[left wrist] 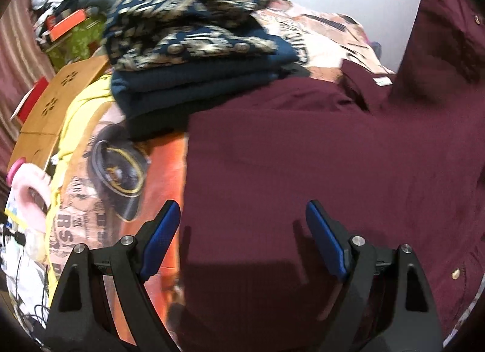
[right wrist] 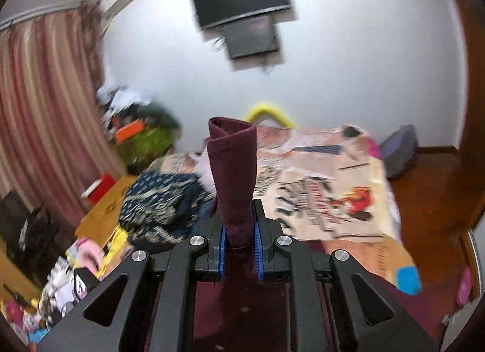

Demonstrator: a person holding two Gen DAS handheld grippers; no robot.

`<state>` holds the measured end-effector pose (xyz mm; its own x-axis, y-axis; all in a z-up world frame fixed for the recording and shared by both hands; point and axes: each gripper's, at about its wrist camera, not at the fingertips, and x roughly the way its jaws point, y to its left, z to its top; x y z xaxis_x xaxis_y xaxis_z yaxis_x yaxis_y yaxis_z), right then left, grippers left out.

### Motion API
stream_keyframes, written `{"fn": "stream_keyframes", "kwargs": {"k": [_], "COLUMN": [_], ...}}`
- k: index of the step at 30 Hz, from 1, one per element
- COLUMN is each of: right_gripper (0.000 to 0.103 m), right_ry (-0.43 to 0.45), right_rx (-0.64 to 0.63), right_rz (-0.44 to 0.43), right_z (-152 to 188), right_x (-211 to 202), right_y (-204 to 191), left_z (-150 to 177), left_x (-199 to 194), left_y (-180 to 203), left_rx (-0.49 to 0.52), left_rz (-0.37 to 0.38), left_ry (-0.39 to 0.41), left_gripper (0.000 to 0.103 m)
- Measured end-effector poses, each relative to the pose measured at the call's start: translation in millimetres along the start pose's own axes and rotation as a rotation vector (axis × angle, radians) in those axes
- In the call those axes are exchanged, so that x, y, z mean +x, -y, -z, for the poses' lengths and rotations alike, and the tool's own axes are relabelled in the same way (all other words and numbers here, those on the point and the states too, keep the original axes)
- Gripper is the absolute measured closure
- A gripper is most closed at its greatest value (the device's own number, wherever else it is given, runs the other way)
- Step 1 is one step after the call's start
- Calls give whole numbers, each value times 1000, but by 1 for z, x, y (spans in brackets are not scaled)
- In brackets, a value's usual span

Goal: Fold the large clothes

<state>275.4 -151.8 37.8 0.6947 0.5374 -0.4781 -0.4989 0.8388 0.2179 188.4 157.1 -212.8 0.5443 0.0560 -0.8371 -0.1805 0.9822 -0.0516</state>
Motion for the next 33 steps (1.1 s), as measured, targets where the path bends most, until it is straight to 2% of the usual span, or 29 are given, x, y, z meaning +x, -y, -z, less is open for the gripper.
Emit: {"fn": "stream_keyframes", "kwargs": {"k": [5,11,15,19,23,27,33], "right_gripper": [90,90,90,90,88,82,74], "right_ry": [-16,-141,-223,-281,-300,-331,-318], "right_rx": [87,300,440,547,562,516,528], "right_rz": [114,224,255,231,236,272,250], "right_z": [33,111,153,181,189,191,194], "right_x": [-14,-6,-2,7,-2,-12,-39], "right_y": [44,108,132,144,154,156,163], "left_z": [2,11,12,11,12,11,-3], "left_x": [6,12,13,13,12,8,-9], "left_y": [22,44,47,47,49,54,74], "left_rx": [33,85,84,78,85,100,148], "left_rz": [41,49,39,36,22,27,47], "left_ry": [-34,-70,-72,-75,-74,-75,-28], "left_gripper": [19,19,19,19,19,19,19]}}
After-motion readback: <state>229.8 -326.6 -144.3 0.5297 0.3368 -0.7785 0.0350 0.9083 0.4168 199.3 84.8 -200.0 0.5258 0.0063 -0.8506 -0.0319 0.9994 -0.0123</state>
